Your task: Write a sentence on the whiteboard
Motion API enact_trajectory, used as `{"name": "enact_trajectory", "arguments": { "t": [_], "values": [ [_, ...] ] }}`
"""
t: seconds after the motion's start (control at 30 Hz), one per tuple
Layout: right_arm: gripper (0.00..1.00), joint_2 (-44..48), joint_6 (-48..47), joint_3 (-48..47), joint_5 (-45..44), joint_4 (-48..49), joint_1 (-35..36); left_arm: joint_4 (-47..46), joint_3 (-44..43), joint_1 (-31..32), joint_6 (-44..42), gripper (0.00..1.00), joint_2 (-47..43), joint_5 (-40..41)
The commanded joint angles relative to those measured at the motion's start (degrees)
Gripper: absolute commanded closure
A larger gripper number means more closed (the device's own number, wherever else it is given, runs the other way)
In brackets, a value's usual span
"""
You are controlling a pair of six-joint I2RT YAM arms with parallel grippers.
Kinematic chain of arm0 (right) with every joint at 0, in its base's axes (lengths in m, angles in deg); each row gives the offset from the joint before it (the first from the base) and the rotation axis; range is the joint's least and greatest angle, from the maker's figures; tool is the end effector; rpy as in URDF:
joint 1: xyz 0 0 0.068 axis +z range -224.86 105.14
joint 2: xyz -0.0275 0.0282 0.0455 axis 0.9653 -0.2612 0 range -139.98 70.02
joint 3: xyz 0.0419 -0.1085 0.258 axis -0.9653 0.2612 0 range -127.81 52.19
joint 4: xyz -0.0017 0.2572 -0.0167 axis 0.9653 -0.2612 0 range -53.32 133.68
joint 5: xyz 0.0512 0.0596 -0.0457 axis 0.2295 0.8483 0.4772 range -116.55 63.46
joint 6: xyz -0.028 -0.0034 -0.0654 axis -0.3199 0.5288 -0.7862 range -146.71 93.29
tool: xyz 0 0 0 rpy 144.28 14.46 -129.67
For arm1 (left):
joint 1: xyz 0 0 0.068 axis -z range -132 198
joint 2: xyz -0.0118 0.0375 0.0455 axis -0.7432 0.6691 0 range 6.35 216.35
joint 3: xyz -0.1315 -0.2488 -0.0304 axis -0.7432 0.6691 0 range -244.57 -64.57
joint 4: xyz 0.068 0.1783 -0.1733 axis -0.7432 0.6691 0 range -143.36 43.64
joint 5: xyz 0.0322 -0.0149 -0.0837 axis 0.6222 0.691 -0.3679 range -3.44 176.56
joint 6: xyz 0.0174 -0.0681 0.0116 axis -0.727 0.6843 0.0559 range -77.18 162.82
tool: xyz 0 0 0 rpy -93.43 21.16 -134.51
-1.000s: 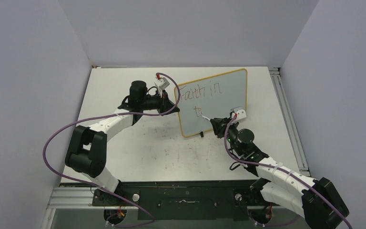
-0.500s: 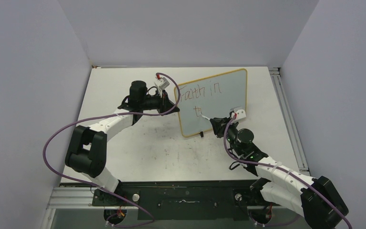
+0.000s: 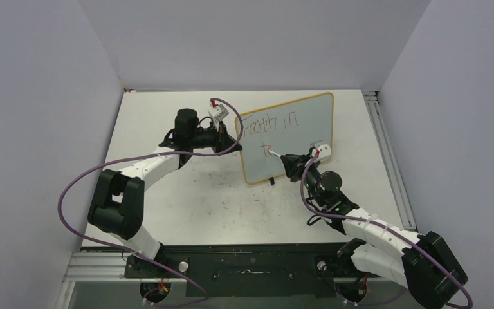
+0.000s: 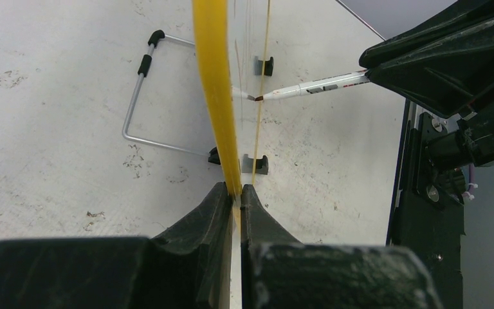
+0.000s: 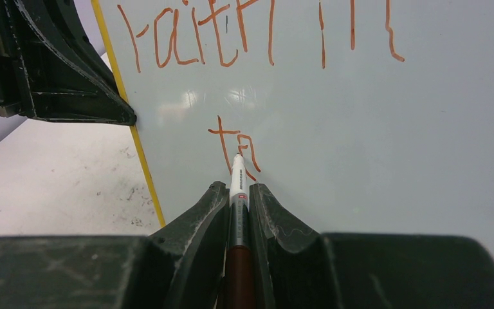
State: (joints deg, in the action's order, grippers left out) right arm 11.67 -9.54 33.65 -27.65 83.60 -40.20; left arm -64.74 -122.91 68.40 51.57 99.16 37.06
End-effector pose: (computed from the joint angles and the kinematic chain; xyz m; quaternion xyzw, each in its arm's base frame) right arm 0.1915 0.1311 0.2392 -0.1007 0.6992 0.3032 0.6396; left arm 0.3305 -0.1704 0.2569 0.3065 0.7304 -0.4640 0.3966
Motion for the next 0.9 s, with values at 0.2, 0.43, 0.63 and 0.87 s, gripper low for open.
{"name": "enact_trajectory", "arguments": {
  "t": [0.2,0.43,0.63,0.87],
  "values": [
    [0.95,0.06,-0.35,-1.18,-0.69,1.58,0.39,-0.05,-2.47,0.16,0.39,1.0,0.26,-2.27],
    [0.95,2.92,-0.27,0.9,-1.64,-2.5,0.56,-0.05,-2.47,0.16,0.39,1.0,0.17,-2.21],
    [0.95,3.38,-0.99,1.0,-2.63,-3.44,0.6,-0.1,-2.43,0.16,0.39,1.0,0.09,-2.25],
    [0.95,1.8,-1.26,0.32,-2.71,-1.81,0.62,-0.1,-2.44,0.16,0.39,1.0,0.08,-2.33]
  ]
}}
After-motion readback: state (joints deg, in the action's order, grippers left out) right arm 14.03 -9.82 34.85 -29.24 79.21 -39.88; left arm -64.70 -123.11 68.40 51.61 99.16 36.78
